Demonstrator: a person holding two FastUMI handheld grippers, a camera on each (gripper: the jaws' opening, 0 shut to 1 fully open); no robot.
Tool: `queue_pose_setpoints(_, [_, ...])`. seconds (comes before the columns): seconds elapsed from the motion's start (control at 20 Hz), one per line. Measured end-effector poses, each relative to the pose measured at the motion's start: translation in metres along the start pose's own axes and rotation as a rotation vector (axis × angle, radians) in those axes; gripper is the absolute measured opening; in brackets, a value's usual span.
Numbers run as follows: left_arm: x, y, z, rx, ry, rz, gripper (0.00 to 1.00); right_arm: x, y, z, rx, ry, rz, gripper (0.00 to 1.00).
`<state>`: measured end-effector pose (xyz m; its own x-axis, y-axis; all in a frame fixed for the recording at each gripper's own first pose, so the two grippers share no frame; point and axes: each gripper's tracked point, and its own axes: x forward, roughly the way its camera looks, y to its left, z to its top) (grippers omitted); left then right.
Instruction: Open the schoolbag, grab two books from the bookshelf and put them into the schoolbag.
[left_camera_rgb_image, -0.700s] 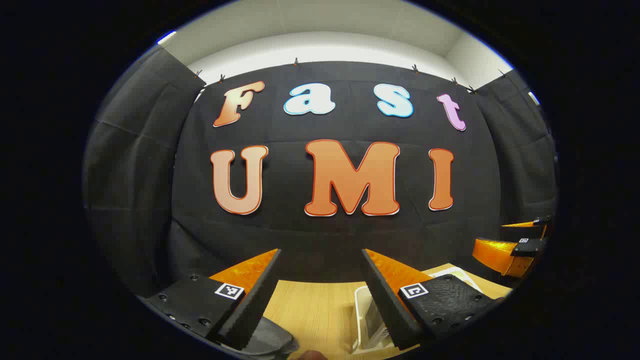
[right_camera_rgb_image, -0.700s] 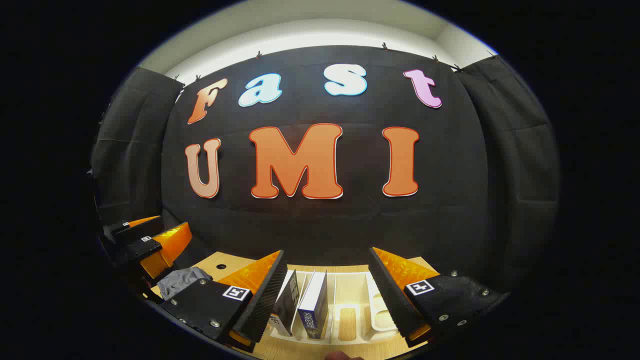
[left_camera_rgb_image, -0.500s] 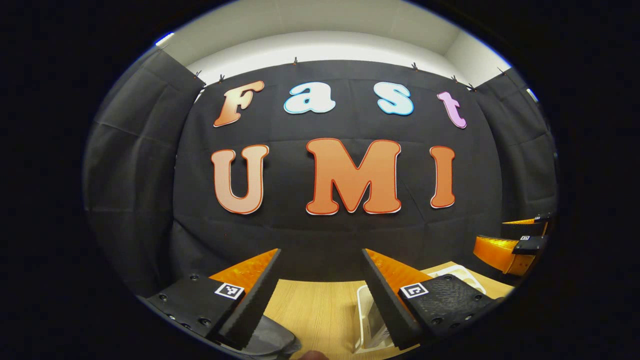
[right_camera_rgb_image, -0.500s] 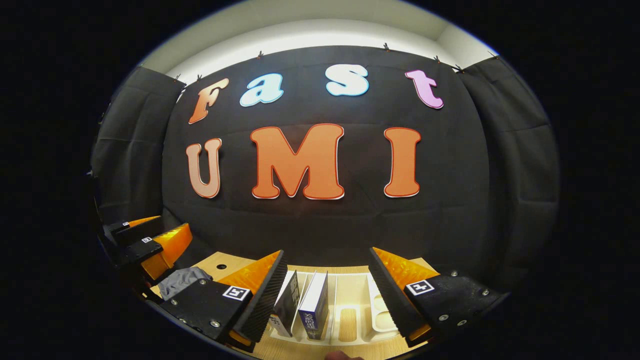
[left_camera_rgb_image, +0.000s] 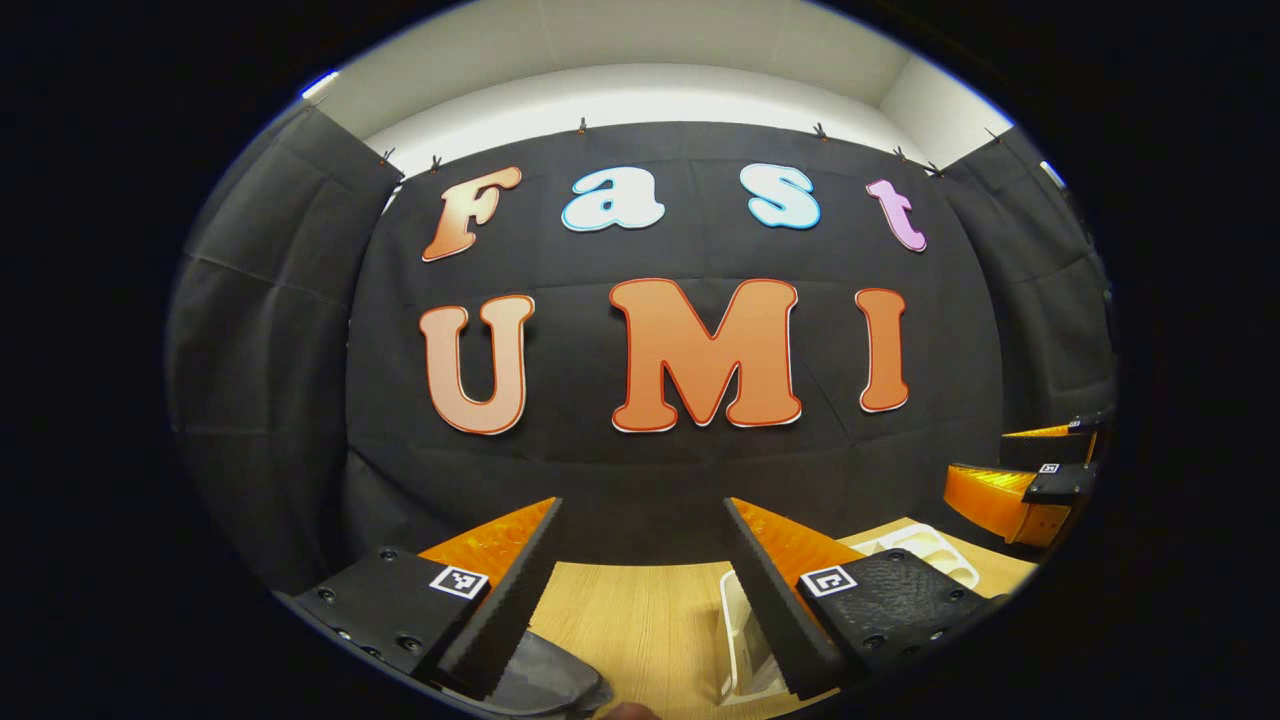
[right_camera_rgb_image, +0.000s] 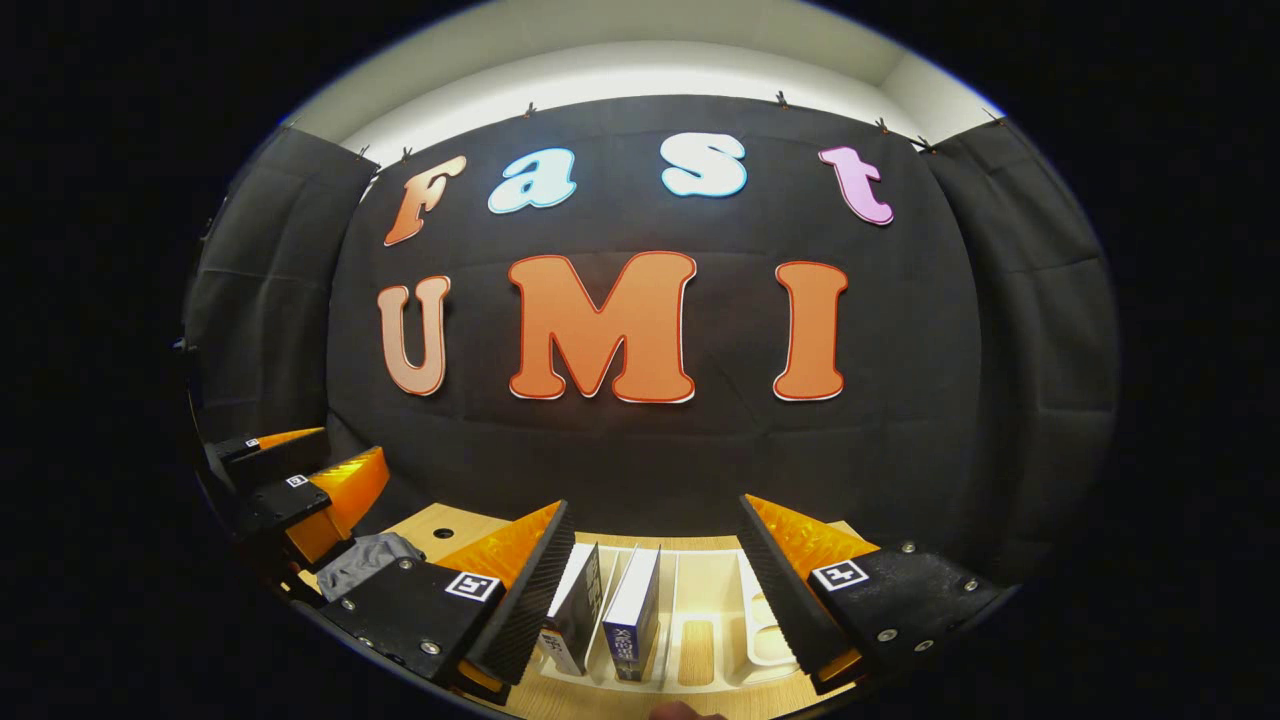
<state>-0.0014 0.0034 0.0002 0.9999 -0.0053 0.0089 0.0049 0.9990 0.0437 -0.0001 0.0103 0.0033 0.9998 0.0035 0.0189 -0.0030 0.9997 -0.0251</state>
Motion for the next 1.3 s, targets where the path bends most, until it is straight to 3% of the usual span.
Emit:
queue_pose_setpoints(0.65, [-0.009,0.007,-0.019,0.071,0.035,0.015,0.97,-0.009,0.001,-0.004,-0.010,0.018,0.012,0.97])
queue_pose_setpoints(0.8, [-0.010,0.015,-0.049,0.164,0.083,0.034,1.00,-0.010,-0.004,-0.007,-0.015,0.029,0.012,0.97])
queue_pose_setpoints(1.3, [-0.030,0.045,-0.195,0.514,0.360,0.028,0.96,-0.012,-0.018,-0.017,-0.040,0.047,0.002,0.97])
